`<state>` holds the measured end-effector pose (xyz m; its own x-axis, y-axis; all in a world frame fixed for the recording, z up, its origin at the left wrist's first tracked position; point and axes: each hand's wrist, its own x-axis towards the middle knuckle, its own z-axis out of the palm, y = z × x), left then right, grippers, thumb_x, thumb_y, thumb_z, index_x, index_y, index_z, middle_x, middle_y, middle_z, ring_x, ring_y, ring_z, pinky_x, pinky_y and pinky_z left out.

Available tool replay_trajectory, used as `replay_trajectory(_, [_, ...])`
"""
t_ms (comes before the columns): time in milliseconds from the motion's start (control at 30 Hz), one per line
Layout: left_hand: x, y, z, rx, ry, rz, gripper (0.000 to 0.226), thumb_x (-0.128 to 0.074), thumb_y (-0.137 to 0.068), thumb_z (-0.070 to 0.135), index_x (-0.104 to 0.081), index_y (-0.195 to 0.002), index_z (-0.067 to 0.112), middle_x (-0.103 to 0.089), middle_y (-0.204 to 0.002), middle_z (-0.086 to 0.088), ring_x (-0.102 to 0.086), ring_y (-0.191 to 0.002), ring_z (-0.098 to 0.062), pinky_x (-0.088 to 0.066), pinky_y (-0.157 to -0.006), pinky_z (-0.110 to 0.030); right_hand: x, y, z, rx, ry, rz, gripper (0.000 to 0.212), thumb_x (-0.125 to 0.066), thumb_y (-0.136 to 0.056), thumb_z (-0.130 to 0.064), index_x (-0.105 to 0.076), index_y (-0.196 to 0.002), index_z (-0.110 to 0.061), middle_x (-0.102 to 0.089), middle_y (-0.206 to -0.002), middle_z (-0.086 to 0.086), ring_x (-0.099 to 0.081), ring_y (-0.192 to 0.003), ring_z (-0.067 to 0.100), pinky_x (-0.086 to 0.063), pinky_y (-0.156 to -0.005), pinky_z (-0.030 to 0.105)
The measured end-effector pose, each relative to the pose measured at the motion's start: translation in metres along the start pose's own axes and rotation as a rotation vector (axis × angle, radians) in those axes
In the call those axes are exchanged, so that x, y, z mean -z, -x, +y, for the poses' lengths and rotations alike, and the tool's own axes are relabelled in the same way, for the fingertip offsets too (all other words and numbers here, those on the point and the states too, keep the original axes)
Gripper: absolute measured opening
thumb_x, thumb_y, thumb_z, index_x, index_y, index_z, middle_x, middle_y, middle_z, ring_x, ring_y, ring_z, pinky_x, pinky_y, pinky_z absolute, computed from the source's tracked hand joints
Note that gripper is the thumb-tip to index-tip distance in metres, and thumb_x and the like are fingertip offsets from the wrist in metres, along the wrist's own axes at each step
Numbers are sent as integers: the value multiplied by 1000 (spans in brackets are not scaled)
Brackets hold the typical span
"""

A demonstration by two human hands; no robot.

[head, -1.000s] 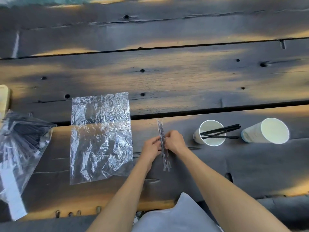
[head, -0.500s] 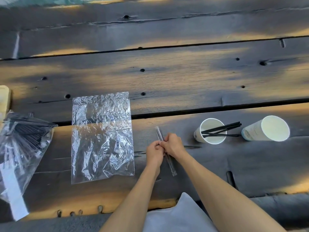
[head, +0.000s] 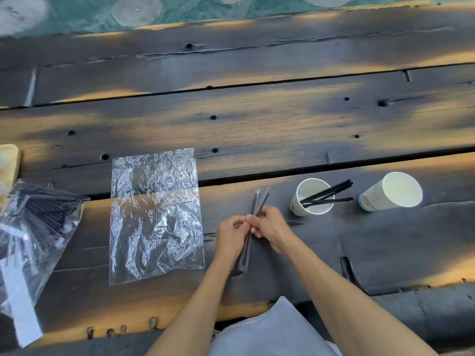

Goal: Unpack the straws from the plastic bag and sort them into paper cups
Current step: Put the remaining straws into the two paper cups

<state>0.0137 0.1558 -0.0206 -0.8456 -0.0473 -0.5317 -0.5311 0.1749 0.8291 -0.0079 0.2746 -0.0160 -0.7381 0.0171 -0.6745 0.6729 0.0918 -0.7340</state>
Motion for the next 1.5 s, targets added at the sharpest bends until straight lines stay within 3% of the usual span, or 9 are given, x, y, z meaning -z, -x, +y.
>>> replay_trajectory(133, [1,9,21,3,163,-54,8,-70,-88,8,-72,-86,1,-78,-76,-10,-72,-71,-14,-57,-72,-24,22,18,-21,106,-200,-53,4,-63,-93,-6,-61,-93,-3,-58,-56,3,-50,-46,11,-37,-41,21])
replay_trajectory(367, [-26,27,32,-42,128,-58,4,-72,-88,12,-69,-91,10,-73,-84,-3,-66,-77,-13,-53,-68,-23,90,61,-56,236,-61,-22,12,-65,-92,-13,-61,-84,-4,-59,-59,12,-48,-43,16,-39,-44,24])
replay_trajectory(533, [-55,38,-11,-45,-511,-8,71,-77,-81,37,-47,-143,20,-44,-148,-4,-40,-137,-23,-34,-114,-38,178,110,-73,444,-192,233,11,-66,-91,-9,-66,-80,-6,-62,-59,10,-53,-50,19,-43,-46,23])
replay_trajectory(633, [-81,45,-25,-48,-801,-39,97,-72,-77,55,-19,-156,32,-12,-166,-4,-12,-152,-26,-19,-120,-46,233,133,-72,516,-365,411,8,-65,-92,-10,-65,-84,-8,-63,-65,8,-57,-55,18,-46,-48,22])
replay_trajectory(900, [-158,44,-28,-8,-1108,-54,112,-65,-75,67,1,-157,29,12,-166,-11,10,-152,-38,-5,-119,-59,312,141,-50,537,-427,772,14,-66,-92,-13,-63,-95,1,-63,-74,7,-64,-63,19,-56,-62,26])
replay_trajectory(1100, [-174,38,-33,49,-1195,-53,114,-66,-78,64,6,-157,25,18,-165,-15,16,-149,-43,-6,-116,-65,323,117,-37,510,-296,826,14,-65,-93,-13,-65,-94,0,-65,-71,4,-65,-61,15,-59,-64,28])
replay_trajectory(1300, [-175,39,-32,46,-1202,-53,114,-66,-79,63,7,-157,25,18,-165,-15,17,-149,-43,-7,-116,-65,337,103,-38,503,-411,928,17,-63,-94,-19,-64,-97,-2,-65,-73,2,-66,-64,17,-60,-67,30])
replay_trajectory(1400, [-175,39,-32,50,-1210,-57,113,-66,-79,62,7,-157,24,19,-164,-16,17,-149,-44,-7,-116,-66,341,91,-32,463,-274,874,17,-63,-94,-19,-65,-93,-1,-65,-70,2,-65,-60,15,-60,-67,32])
replay_trajectory(1500, [-175,39,-33,44,-1209,-52,113,-66,-79,62,6,-157,24,18,-164,-16,16,-149,-44,-8,-116,-66,340,73,-21,362,-115,708,17,-64,-92,-18,-67,-82,-5,-68,-66,10,-67,-61,22,-61,-77,47])
